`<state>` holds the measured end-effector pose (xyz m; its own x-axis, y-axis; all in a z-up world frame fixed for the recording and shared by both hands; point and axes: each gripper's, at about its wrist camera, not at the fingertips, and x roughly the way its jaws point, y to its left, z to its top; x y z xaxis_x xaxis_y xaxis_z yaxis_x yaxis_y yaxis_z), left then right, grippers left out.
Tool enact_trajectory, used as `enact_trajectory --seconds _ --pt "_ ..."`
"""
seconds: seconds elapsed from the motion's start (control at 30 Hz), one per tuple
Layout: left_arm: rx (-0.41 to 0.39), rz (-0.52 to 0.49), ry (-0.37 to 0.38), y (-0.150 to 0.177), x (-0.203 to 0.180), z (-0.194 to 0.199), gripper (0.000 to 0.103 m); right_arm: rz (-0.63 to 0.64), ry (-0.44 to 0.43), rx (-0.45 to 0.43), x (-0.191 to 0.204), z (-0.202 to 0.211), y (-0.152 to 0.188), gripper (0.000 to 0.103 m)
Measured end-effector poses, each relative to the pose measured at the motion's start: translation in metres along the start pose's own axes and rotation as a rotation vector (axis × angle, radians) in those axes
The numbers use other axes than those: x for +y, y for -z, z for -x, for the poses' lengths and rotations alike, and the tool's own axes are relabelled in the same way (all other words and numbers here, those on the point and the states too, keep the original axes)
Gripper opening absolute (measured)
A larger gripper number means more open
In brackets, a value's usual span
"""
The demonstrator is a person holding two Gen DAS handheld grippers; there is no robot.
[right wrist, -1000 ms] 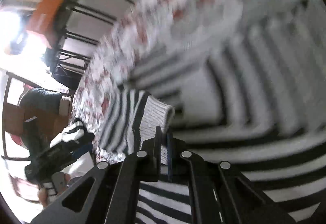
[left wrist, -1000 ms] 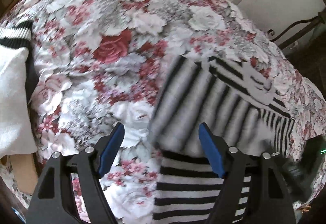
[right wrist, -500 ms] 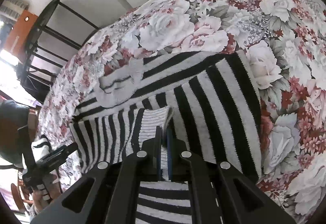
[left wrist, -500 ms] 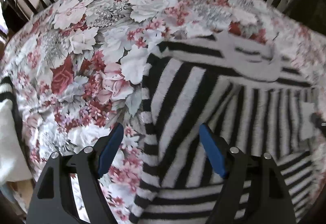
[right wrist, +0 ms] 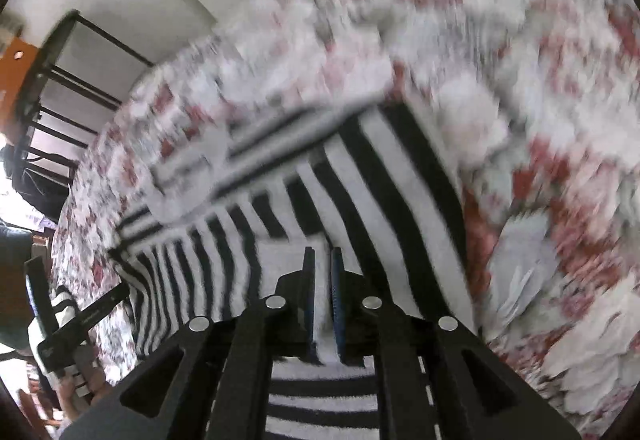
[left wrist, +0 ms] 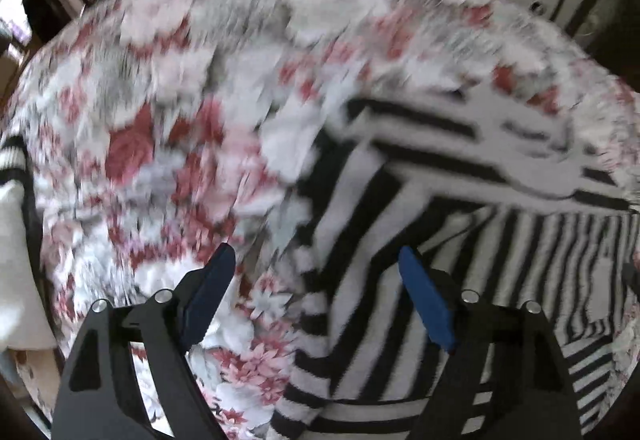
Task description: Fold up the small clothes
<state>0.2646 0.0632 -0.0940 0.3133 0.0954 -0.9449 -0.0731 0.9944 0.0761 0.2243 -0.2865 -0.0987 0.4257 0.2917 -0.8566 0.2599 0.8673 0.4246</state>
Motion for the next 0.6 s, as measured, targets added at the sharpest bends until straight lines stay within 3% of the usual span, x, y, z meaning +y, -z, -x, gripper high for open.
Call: enact_trajectory --seconds 0.1,0.13,0.2,0.23,0.33,0.4,0.47,0.53,0.6 --pt "0.021 -0.043 -0.016 -0.004 -0.01 -0.011 0.081 0.062 -0.032 0.035 0.019 -0.014 0.003 0.01" --pt "0.037 -0.057 -0.057 -0.004 -0.011 -0.022 0.082 0.088 -0.014 0.068 0.021 -0.027 0.007 0.01" --pt "0.077 -0.051 -0.11 -0.007 -0.008 -0.044 0.094 0.121 0.051 0.118 0.02 -0.05 0.012 0.006" --pt "0.097 -0.022 -0.109 -0.009 -0.003 -0.055 0.099 0.123 0.057 0.124 0.015 -0.057 0.014 0.001" --pt "0.147 0.071 -0.035 -0.018 0.013 -0.062 0.098 0.09 0.039 0.122 0.011 -0.058 0.01 0.0" --pt "0.098 0.079 -0.02 -0.025 0.015 -0.046 0.09 0.106 0.043 0.089 0.018 -0.047 0.009 0.001" --pt "0.015 0.037 -0.019 -0.032 0.01 -0.025 0.088 0.157 0.049 0.045 0.03 -0.037 0.008 0.005" --pt "-0.029 -0.007 -0.076 -0.037 0.003 -0.022 0.089 0.184 0.042 0.031 0.034 -0.034 0.007 0.005" --pt "-0.005 -0.031 -0.138 -0.039 -0.002 -0.038 0.091 0.198 0.056 0.044 0.036 -0.043 0.007 0.005"
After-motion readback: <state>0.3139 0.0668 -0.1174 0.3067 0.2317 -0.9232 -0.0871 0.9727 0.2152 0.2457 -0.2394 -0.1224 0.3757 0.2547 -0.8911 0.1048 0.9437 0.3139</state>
